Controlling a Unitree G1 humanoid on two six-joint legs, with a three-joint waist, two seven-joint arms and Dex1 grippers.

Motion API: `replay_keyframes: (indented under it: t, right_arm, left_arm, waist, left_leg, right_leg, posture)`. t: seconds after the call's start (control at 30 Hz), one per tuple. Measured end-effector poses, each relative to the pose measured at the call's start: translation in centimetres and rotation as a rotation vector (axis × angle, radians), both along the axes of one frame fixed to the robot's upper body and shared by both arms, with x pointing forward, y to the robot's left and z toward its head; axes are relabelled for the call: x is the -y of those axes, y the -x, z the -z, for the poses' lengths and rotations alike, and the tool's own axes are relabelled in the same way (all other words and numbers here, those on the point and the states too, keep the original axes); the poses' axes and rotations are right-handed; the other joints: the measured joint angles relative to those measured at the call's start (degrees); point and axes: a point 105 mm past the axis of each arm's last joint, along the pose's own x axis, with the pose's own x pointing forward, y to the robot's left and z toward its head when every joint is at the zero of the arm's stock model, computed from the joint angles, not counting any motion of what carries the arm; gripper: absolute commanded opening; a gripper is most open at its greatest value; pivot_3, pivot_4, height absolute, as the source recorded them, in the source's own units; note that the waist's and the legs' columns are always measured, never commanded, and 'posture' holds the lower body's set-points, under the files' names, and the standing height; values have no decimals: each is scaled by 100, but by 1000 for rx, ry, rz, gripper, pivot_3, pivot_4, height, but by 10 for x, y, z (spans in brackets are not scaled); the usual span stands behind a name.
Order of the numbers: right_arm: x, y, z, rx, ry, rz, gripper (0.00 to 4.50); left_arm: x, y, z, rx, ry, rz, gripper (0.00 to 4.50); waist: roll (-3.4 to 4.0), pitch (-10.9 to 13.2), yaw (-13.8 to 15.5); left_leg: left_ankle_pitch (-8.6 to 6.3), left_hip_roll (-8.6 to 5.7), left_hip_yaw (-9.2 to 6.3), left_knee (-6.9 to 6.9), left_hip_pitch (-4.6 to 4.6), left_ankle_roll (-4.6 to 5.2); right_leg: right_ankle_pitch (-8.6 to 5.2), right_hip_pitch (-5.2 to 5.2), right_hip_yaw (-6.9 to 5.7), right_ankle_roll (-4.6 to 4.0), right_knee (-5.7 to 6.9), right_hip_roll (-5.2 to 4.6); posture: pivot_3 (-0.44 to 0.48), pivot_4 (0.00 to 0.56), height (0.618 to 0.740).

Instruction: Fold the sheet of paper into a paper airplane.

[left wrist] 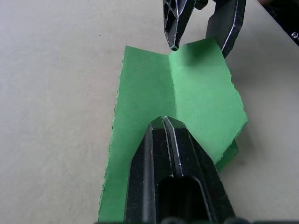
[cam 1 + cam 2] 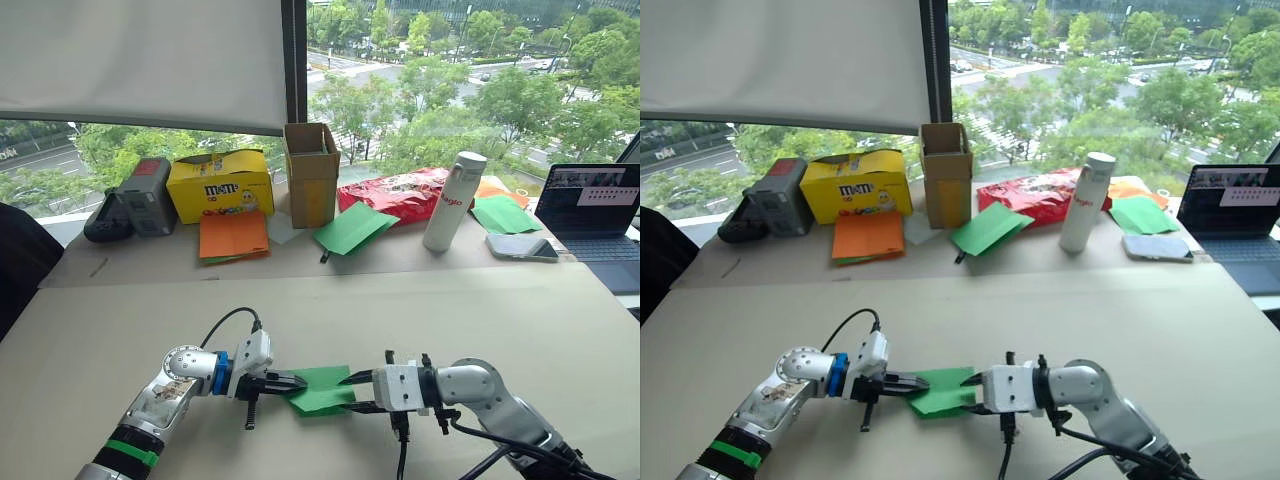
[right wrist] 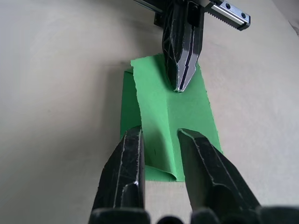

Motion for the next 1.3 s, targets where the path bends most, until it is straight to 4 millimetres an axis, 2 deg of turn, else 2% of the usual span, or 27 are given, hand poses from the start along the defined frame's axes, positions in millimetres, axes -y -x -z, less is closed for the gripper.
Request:
replay_keyframes:
  t: [0.03,0.07,0.2,0.4,0.63,0.8,1.03,1.3]
  right_arm:
    - [0,0,0,-21,-4,2,67]
    - [1,1,1,-46,-8,6,22]
    - [0,-1,1,-134,-52,43,22]
    - [0,-8,-4,-262,-115,104,22]
    - [2,-20,-10,-326,-91,87,22]
    - [5,-36,-10,-388,-56,82,22]
    - [6,-53,-3,-532,-36,112,22]
    - [3,-62,1,-644,-26,114,22]
  left_arm:
    - [0,0,0,0,0,-1,0]
    - [0,0,0,0,1,-2,0]
    - [-4,0,1,-12,16,-22,0]
    - [-25,-4,0,-25,26,-93,0]
    - [-23,-5,1,-13,37,-90,0]
    - [-21,-7,3,-7,45,-89,0]
    - [-20,-7,4,3,52,-96,0]
    - [-20,-6,8,4,59,-115,0]
  waist:
    - [0,0,0]
    - [0,0,-1]
    - [0,0,0]
    - [2,0,-14]
    - [8,-4,-6]
    - [26,-15,23]
    - [46,-27,51]
    - [80,-48,46]
  left_leg:
    - [0,0,0,0,0,0]
    - [-1,1,0,0,0,0]
    - [-1,3,0,-1,0,0]
    - [-3,6,-1,-4,1,-2]
    - [-3,5,-1,-4,3,-2]
    - [-4,1,-1,-3,4,0]
    - [-5,1,-2,-4,5,0]
    - [-5,0,-3,-6,5,1]
  right_leg:
    - [0,0,0,0,0,0]
    - [0,0,0,0,0,0]
    - [0,-1,0,0,0,1]
    - [0,-3,0,0,-2,1]
    - [0,1,-2,0,-3,-2]
    - [0,3,-4,-1,-3,-7]
    - [1,3,-5,-1,-2,-9]
    - [1,2,-5,-1,-3,-10]
  posture:
    - [0,150,740]
    - [0,150,740]
    - [0,150,740]
    - [0,150,740]
    - [0,150,740]
    - [0,150,740]
    - [0,150,740]
    - [0,150,740]
